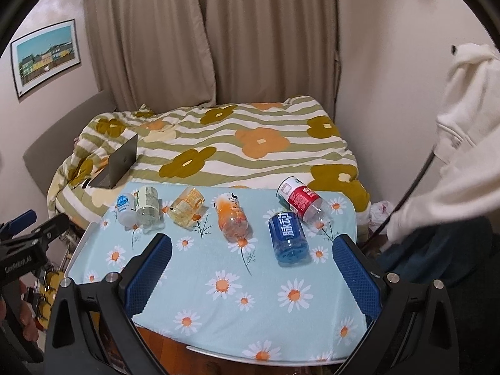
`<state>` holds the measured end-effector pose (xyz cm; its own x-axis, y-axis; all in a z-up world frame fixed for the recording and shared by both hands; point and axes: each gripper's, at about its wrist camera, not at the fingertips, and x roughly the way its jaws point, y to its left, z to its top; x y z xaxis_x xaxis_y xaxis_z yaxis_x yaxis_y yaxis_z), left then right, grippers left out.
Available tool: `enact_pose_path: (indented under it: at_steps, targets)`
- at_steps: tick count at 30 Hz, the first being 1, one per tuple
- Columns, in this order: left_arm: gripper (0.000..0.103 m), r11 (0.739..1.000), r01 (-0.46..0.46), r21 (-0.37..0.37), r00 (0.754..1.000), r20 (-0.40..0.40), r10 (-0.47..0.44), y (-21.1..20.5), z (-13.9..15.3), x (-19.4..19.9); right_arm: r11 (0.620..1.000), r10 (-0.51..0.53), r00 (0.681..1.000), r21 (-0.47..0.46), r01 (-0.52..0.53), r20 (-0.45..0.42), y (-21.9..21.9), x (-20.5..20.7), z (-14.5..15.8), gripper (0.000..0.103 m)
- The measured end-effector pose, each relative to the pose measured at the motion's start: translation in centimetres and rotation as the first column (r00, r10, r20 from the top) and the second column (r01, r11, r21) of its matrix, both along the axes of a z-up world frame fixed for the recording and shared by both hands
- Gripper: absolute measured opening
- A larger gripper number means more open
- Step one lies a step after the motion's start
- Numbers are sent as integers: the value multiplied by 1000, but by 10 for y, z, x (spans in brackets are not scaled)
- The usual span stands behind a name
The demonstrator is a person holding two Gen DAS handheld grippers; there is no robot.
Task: Flip cup upright
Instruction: 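Move the left tool to the lying clear cup and close on it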
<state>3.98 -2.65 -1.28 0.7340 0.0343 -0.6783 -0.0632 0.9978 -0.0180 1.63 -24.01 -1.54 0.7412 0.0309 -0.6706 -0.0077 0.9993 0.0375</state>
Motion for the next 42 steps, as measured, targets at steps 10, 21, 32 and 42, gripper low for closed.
enact_pose_path:
  at_steps: [10,21,32,42]
  targets:
    - [103,999,-44,-14,995,-94,42,-4,-27,65,997,77,996,12,-76,-52,-7,48,-28,103]
    - [103,998,-7,-60,966,-257,-9,18,-84,174,1000,21,985,4,-20,-173,-6,117,-63,103]
    - [103,995,22,-96,909,-413,-60,39,-149,247,1000,20,964,-12,-24,-264,33,181,-105,103]
    - [96,992,52,-117,869,-484,-103,38,-185,270,999,33,951,-24,-43,-307,54,209,-125,103]
